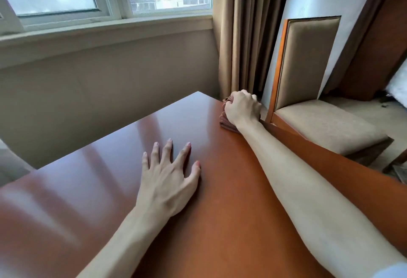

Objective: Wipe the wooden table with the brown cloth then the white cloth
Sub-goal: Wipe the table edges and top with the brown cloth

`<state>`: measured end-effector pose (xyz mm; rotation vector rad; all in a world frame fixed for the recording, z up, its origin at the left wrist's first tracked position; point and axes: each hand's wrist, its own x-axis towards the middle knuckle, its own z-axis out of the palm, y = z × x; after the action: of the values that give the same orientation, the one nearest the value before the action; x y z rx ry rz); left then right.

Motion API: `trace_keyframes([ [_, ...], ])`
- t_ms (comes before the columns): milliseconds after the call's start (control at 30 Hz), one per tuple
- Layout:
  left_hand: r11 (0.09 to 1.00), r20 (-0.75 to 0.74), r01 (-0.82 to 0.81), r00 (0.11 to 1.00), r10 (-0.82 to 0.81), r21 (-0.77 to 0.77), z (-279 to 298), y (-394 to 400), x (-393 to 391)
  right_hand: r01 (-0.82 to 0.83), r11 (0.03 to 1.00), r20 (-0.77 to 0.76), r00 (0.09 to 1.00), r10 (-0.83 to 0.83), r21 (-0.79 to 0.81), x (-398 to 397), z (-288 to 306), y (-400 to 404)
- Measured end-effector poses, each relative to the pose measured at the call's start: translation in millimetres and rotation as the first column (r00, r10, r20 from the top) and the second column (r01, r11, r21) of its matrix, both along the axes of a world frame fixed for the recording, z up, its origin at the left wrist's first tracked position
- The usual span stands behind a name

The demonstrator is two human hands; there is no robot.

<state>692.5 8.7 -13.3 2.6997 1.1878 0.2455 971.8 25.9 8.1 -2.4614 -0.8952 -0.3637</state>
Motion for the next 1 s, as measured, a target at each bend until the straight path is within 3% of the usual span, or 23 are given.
trace_keyframes([
  [133, 0.999, 0.019, -0.012, 1.000, 0.011, 0.032, -1.3, -0.9, 0.9, -0.070, 0.997, -0.031, 0.997, 0.069, -0.038, -17.0, 5.4, 103.8],
  [267, 0.999, 0.047, -0.012, 0.999, 0.010, 0.049, -2.3, -0.5, 0.0, -0.311, 0.948, -0.045, 0.950, 0.308, -0.065, -55.2, 10.3, 159.9],
  [333, 0.999, 0.048, -0.012, 0.999, 0.010, 0.049, -1.9, -0.8, 1.0, -0.544, 0.836, -0.057, 0.839, 0.541, -0.072, -68.8, 6.7, 152.8],
  [400, 0.999, 0.041, -0.014, 0.999, 0.012, 0.044, -1.7, -0.8, 0.6, -0.764, 0.644, -0.100, 0.639, 0.763, 0.031, -64.7, 1.5, 124.0],
  [433, 0.999, 0.037, -0.017, 0.999, 0.015, 0.041, -1.2, -0.7, 0.1, -0.819, 0.567, -0.098, 0.559, 0.823, 0.087, -52.1, -0.6, 109.4],
  [467, 0.999, 0.033, -0.015, 0.999, 0.013, 0.044, -0.6, -0.2, -0.1, -0.828, 0.550, -0.089, 0.543, 0.835, 0.110, -34.9, -1.2, 98.0],
  [533, 0.999, 0.040, -0.014, 0.999, 0.012, 0.049, -0.1, 1.0, 0.2, -0.696, 0.713, -0.094, 0.707, 0.701, 0.081, 0.2, 5.2, 92.7],
  [600, 0.999, 0.043, -0.010, 0.999, 0.008, 0.038, -0.3, 0.2, 0.8, -0.368, 0.929, -0.080, 0.926, 0.369, 0.031, 17.7, 8.3, 104.3],
  [667, 1.000, 0.046, -0.015, 0.999, 0.014, 0.028, 0.4, -0.2, 0.4, -0.168, 0.986, -0.052, 0.985, 0.167, -0.011, 0.1, 9.1, 117.0],
  [733, 1.000, 0.036, -0.012, 0.999, 0.011, 0.025, 0.1, 1.4, 0.9, -0.245, 0.969, -0.020, 0.969, 0.245, -0.025, -41.6, 9.3, 122.6],
  [767, 1.000, 0.033, -0.011, 0.999, 0.010, 0.027, -0.4, 1.9, 0.7, -0.372, 0.927, -0.011, 0.928, 0.372, -0.035, -66.7, 8.6, 118.1],
  [833, 0.999, 0.034, -0.004, 0.999, 0.002, 0.040, -0.4, 0.5, 0.4, -0.704, 0.708, -0.034, 0.710, 0.704, -0.050, -98.7, 2.7, 88.6],
  [900, 0.999, 0.048, 0.012, 0.999, -0.014, 0.045, -0.2, -0.6, -1.8, -0.862, 0.507, -0.064, 0.505, 0.861, 0.007, -84.4, 2.0, 53.5],
  [933, 0.999, 0.045, 0.017, 0.999, -0.019, 0.038, -0.2, -1.0, -2.9, -0.859, 0.511, -0.062, 0.508, 0.859, 0.037, -62.8, 5.0, 42.5],
  [1000, 0.999, 0.063, 0.016, 0.998, -0.018, 0.029, 0.9, -0.8, -2.4, -0.658, 0.752, -0.045, 0.751, 0.659, 0.038, -11.8, 11.9, 36.1],
])
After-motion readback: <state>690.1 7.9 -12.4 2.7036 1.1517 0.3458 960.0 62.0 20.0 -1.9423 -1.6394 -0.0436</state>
